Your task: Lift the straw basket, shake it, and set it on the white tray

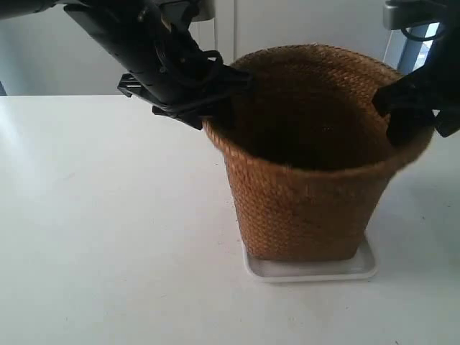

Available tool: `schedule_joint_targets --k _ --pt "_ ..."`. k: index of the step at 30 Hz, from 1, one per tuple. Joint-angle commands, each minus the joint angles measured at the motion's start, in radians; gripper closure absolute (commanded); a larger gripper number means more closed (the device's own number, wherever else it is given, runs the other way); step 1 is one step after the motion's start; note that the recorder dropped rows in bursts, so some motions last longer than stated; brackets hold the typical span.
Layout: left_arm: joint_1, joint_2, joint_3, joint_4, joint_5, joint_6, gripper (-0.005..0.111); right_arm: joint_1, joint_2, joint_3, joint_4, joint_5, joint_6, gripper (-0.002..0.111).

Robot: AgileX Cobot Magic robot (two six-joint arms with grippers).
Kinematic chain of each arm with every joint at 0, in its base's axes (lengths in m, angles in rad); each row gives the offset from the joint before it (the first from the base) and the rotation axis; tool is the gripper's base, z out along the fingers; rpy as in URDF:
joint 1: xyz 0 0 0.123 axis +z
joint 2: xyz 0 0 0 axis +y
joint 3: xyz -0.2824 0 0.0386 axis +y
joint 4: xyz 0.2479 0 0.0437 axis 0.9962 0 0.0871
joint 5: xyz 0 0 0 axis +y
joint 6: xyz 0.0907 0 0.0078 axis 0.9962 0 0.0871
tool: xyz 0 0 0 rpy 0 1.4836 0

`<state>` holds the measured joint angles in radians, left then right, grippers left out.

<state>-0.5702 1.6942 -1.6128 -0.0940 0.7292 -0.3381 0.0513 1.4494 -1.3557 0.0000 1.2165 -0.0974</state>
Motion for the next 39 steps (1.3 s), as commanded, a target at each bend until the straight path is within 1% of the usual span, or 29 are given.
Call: schedule_joint_targets --k 1,3,5,7,9,10,12,14,17,20,22,25,27,32,39 --pt "0.000 -0.022 -0.006 0.006 0.017 0.005 0.035 -0.005 -0.002 -0.008 -0.019 -0.035 -0.015 0.039" --pt "0.000 -0.044 -0.006 0.016 -0.005 0.005 0.035 -0.005 -0.009 -0.032 -0.023 -0.037 -0.015 0.039" --pt "0.000 -0.081 -0.006 0.060 -0.012 0.002 0.035 -0.005 -0.037 -0.062 -0.023 -0.049 -0.017 0.039" --pt "0.000 -0.140 -0.006 0.121 -0.005 -0.003 0.035 -0.005 -0.100 -0.088 -0.023 -0.128 -0.022 0.039" --pt "0.000 -0.189 -0.006 0.144 0.008 -0.003 0.035 -0.005 -0.161 -0.088 -0.023 -0.232 -0.022 0.039" --pt "0.000 -0.204 -0.006 0.162 0.011 -0.003 0.036 -0.005 -0.182 -0.088 -0.008 -0.256 -0.022 0.039" --pt "0.000 -0.248 -0.006 0.213 0.033 -0.003 0.038 -0.005 -0.219 -0.088 0.029 -0.283 -0.022 0.040" --pt "0.000 -0.283 -0.006 0.255 0.063 -0.003 0.043 -0.003 -0.241 -0.088 0.049 -0.281 -0.022 0.044" --pt "0.000 -0.331 -0.006 0.260 0.085 0.021 0.058 -0.003 -0.261 -0.088 0.097 -0.281 -0.022 0.053" --pt "0.000 -0.367 -0.006 0.260 0.115 0.066 0.076 -0.003 -0.273 -0.086 0.129 -0.270 -0.040 0.063" --pt "0.000 -0.386 -0.004 0.260 0.143 0.096 0.087 -0.003 -0.283 -0.086 0.135 -0.261 -0.049 0.072" --pt "0.000 -0.417 0.013 0.260 0.161 0.128 0.105 -0.003 -0.295 -0.086 0.139 -0.250 -0.084 0.092" --pt "0.000 -0.445 0.044 0.265 0.131 0.137 0.107 -0.003 -0.302 -0.086 0.139 -0.250 -0.086 0.108" --pt "0.000 -0.523 0.172 0.274 0.003 0.137 0.107 -0.003 -0.323 -0.086 0.139 -0.255 -0.086 0.108" --pt "0.000 -0.609 0.356 0.274 -0.142 0.123 0.107 -0.003 -0.339 -0.084 0.141 -0.257 -0.086 0.108"
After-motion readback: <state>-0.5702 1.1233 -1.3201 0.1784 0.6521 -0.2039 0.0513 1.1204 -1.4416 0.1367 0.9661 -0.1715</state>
